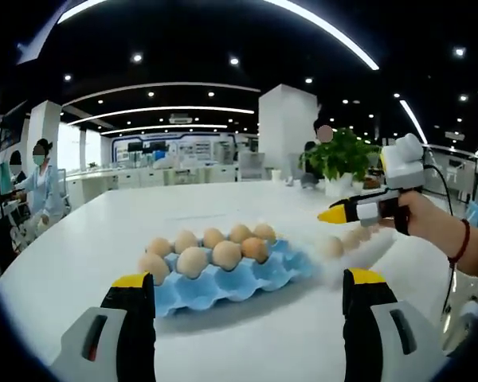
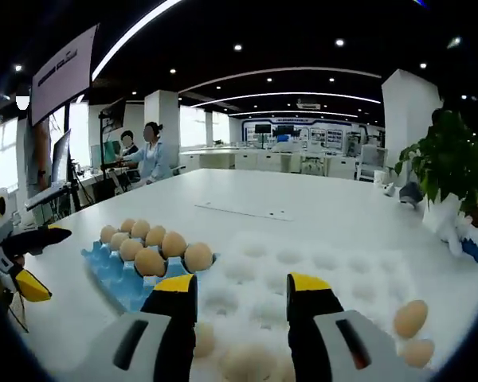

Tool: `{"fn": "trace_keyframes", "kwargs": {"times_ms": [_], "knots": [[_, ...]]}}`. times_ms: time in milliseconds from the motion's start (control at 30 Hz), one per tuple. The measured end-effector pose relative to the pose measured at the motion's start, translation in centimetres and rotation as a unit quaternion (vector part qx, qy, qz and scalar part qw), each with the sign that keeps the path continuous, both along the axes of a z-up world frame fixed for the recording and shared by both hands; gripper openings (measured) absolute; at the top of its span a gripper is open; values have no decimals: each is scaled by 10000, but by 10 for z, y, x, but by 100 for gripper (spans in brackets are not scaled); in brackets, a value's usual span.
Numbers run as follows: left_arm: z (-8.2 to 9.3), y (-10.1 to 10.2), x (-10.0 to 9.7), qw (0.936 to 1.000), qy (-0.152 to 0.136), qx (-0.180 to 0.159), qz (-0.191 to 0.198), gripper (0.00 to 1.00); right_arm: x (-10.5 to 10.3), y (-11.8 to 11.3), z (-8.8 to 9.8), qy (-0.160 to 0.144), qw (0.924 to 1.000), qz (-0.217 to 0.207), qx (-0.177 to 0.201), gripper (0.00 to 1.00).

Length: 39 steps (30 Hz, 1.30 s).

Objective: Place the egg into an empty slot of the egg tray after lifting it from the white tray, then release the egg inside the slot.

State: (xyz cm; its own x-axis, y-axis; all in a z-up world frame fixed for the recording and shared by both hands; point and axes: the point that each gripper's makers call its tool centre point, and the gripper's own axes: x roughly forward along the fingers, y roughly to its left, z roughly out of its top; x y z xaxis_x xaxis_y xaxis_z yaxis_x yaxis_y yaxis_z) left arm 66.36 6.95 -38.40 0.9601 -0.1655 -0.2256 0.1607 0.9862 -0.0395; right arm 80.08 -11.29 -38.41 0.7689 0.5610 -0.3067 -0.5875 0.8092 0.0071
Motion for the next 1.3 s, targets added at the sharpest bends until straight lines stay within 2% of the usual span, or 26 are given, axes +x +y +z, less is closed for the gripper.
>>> {"fn": "trace_keyframes", "kwargs": {"times_ms": [167,533,867,1300], "knots": [[-1,-2,-1,10000,37,38,-3,100,8,-18,3,-22,9998,-184,20,47],[-2,-7,-1,10000,61,21,-18,100,11,-45,1,-11,9992,-400,-36,47],[-4,-9,1,9999,88,35,-56,100,18,-83,1,-36,9973,-722,-150,47],[-1,-15,0,9999,87,-55,-135,100,21,-109,-7,-53,9947,-1001,-239,47]]}}
